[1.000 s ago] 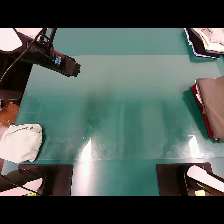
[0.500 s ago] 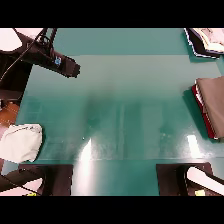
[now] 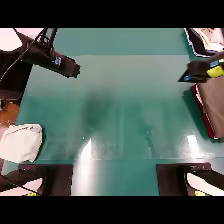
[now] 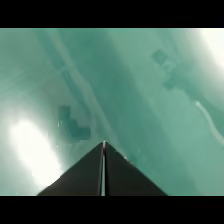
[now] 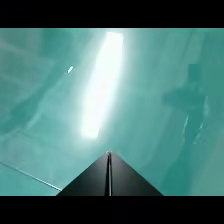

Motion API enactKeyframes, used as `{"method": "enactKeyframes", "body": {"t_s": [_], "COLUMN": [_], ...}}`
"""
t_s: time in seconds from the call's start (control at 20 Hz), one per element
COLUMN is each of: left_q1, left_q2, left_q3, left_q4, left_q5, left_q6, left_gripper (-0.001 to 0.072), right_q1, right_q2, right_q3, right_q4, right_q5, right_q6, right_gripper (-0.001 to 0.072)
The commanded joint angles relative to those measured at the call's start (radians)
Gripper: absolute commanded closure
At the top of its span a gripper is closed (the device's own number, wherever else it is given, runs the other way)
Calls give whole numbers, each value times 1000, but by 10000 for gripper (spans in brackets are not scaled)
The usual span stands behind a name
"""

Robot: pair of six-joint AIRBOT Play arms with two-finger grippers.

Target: Fold the shirts.

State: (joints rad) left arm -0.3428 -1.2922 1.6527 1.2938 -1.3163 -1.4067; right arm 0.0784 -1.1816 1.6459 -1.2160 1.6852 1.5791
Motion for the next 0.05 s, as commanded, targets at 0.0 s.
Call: {"method": "enactKeyframes", "body": {"t_s": [0.0], "left_q1": [0], "left_q2": [0], "left_q3": [0], "left_q4": [0], "left_q5": [0], "left_q6": [0], "left_gripper": [676], "right_q1": [103], "right_q2": [1], "right_q3": [0], "right_q4": [-42], "right_q5": [-16], "right_q6": [-2], "right_gripper": [691]}}
